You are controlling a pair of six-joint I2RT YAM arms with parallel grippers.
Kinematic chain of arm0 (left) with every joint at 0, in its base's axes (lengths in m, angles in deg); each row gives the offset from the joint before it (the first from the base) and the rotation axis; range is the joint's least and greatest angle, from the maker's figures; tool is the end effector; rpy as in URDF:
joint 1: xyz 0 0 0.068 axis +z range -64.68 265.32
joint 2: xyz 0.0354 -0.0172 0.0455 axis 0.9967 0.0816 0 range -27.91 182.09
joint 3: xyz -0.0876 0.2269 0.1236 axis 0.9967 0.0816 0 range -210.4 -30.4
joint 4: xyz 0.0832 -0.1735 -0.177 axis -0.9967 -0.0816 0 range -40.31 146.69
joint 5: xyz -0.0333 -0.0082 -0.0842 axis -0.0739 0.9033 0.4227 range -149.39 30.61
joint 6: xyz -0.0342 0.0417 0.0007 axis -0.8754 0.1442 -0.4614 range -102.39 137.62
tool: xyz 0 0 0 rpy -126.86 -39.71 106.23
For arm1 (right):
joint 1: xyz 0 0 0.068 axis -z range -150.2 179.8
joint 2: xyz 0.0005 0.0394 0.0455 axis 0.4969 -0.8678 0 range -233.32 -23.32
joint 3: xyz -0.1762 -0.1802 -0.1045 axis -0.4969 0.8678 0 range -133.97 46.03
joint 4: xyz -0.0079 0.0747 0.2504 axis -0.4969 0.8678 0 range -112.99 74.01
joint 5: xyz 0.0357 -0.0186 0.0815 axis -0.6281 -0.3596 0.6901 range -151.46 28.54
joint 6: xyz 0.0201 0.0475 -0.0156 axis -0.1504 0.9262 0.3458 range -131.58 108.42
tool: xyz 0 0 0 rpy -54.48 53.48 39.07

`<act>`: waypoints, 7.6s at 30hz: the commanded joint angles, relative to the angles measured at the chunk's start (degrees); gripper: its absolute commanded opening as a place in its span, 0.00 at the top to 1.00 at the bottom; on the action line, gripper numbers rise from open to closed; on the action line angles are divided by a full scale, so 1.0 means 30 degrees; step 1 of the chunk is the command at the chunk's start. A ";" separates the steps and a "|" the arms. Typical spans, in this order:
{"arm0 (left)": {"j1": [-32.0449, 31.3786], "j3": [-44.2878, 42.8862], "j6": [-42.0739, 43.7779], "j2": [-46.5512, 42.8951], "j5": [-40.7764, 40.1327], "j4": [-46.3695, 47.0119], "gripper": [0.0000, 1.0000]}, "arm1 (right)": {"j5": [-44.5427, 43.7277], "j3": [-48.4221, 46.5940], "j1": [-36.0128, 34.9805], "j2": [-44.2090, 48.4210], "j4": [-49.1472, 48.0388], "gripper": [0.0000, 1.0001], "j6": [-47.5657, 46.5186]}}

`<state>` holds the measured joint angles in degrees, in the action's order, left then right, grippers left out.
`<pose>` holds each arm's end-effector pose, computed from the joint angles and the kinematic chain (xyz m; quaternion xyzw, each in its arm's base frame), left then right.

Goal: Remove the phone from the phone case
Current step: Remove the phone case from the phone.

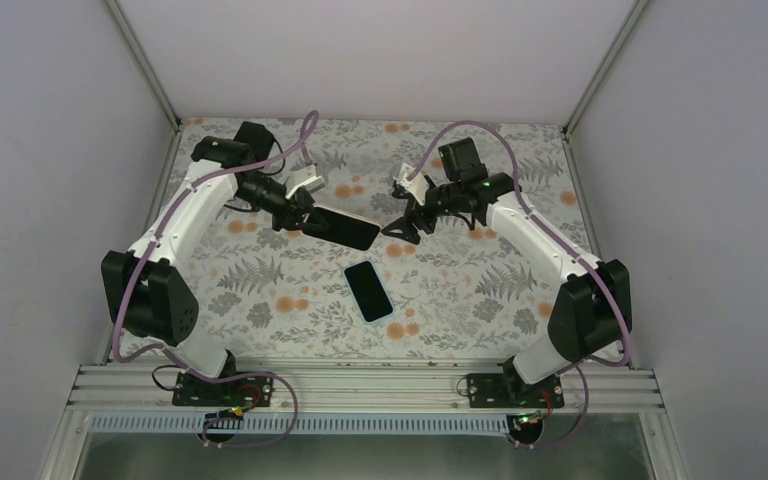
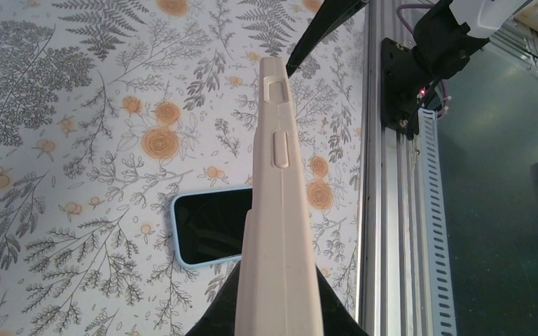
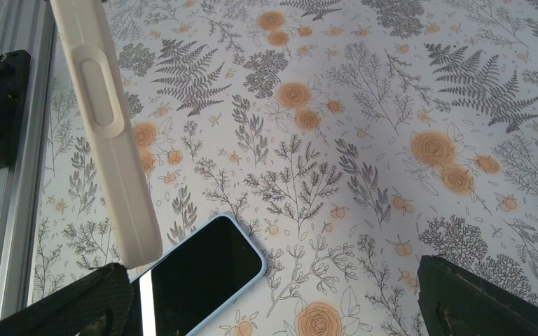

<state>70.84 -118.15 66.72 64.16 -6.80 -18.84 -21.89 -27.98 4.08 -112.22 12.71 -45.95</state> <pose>0.2788 -0.1013 0.3245 0.5038 0.7384 -0.3976 0.2071 0.2889 0.1642 0.2941 -0.5423 0.7097 0.2938 0.3404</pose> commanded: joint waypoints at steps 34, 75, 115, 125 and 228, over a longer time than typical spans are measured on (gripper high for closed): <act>-0.1968 0.0066 0.0286 -0.1922 0.0806 -0.0752 0.98 | -0.3266 -0.2991 0.0341 -0.2836 -0.1355 0.00 0.1110; -0.4253 0.0500 -0.0955 -0.2965 -0.1398 -0.0781 0.98 | -0.5024 -0.5600 0.2869 -0.4418 0.0153 0.00 -0.2385; -0.4303 -0.0778 -0.0150 -0.1148 -0.1764 -0.0745 0.98 | 0.0030 0.2229 -0.0130 0.2621 0.3601 0.02 -0.4240; -0.4084 -0.1043 -0.0007 -0.0816 -0.1800 -0.0725 0.98 | 0.1224 0.1642 -0.0292 0.2592 0.4950 0.03 -0.4764; -0.1351 -0.5146 -0.2164 0.0977 -0.3321 0.5423 0.98 | 1.1094 -0.8666 -0.7731 -0.4495 0.6408 0.97 -0.2054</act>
<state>66.88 -130.26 63.94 63.85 -19.52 -31.80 -5.28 -57.03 -8.86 -133.12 38.09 -57.73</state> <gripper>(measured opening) 0.112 0.056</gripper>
